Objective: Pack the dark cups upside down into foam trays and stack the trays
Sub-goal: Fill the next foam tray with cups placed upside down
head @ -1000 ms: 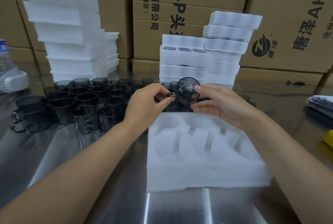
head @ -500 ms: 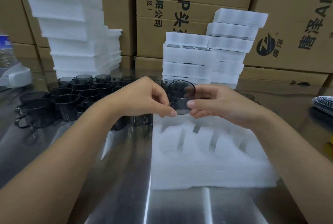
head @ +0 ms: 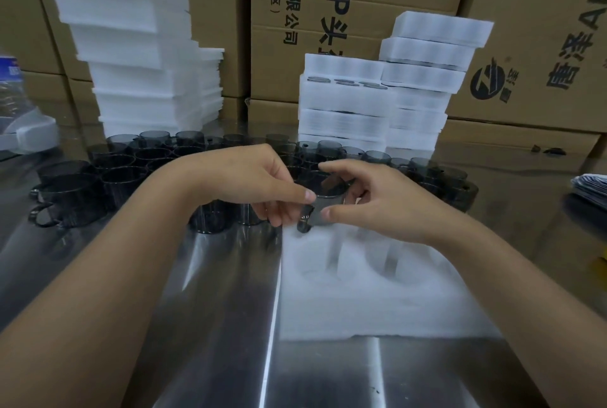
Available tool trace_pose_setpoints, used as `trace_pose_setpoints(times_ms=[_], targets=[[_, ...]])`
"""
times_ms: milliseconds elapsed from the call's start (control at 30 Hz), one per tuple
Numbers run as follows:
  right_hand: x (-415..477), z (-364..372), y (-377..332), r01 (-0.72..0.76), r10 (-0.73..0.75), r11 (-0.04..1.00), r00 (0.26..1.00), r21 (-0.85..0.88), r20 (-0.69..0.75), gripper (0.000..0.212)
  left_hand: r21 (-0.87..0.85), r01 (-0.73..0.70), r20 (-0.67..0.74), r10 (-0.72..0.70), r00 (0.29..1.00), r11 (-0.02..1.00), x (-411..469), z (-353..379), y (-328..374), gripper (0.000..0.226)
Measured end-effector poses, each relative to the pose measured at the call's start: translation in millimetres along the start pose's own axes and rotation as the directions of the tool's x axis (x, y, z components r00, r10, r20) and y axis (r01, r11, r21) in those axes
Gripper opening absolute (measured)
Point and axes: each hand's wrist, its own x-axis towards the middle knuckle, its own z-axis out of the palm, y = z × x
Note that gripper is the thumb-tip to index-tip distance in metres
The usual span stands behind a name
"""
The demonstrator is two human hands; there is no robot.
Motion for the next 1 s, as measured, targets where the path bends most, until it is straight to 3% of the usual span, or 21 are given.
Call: trace_pose_setpoints(times_ms=[133,267,467,533,633,700,867,1000], targets=[[0.3,3.7,0.3,0.0,0.009,0.992,0.998,-0.128,0.067,0.059,0.06,0.084,-0.04,-0.081,0.996,0.995,2.9,-2.9,-7.1,0.045],[-0.4,4.5,0.5,0.011,0.005,0.988,0.994,-0.154,0.107,0.054,0.047,0.073,-0.079,-0.069,0.994,0.996,7.1,-1.9,-13.7,0.061],[0.4,4.9,2.5,-0.007,0.021,0.99,0.995,-0.143,0.096,0.046,0.093,0.064,-0.021,-0.062,0.998,0.994,8.4,-3.7,-17.1,0.029],[0.8,5.7,2.9,-0.014,0.031,0.99,0.993,-0.143,0.117,0.044,0.085,0.076,-0.131,-0.064,0.989,0.994,7.9,-7.7,-19.0,0.015],[0.3,5.7,2.5,-0.023,0.041,0.99,0.991,-0.136,0.129,0.044,0.105,0.129,-0.402,-0.076,0.913,0.986,7.7,-18.2,-27.2,0.009],[-0.8,3.9,2.7,-0.017,0.04,0.988,0.988,-0.151,0.152,0.047,0.142,0.185,-0.456,-0.102,0.884,0.972,7.0,-23.5,-33.4,0.01],[-5.0,-8.1,1.1,-0.015,0.06,0.985,0.963,-0.17,0.263,0.054,0.235,0.305,-0.377,-0.202,0.904,0.923,5.1,-23.9,-35.8,0.012],[-7.4,-12.9,0.3,-0.023,0.099,0.978,0.925,-0.206,0.367,0.088,0.38,0.353,-0.371,-0.208,0.905,0.855,11.8,-9.3,-30.6,0.021]])
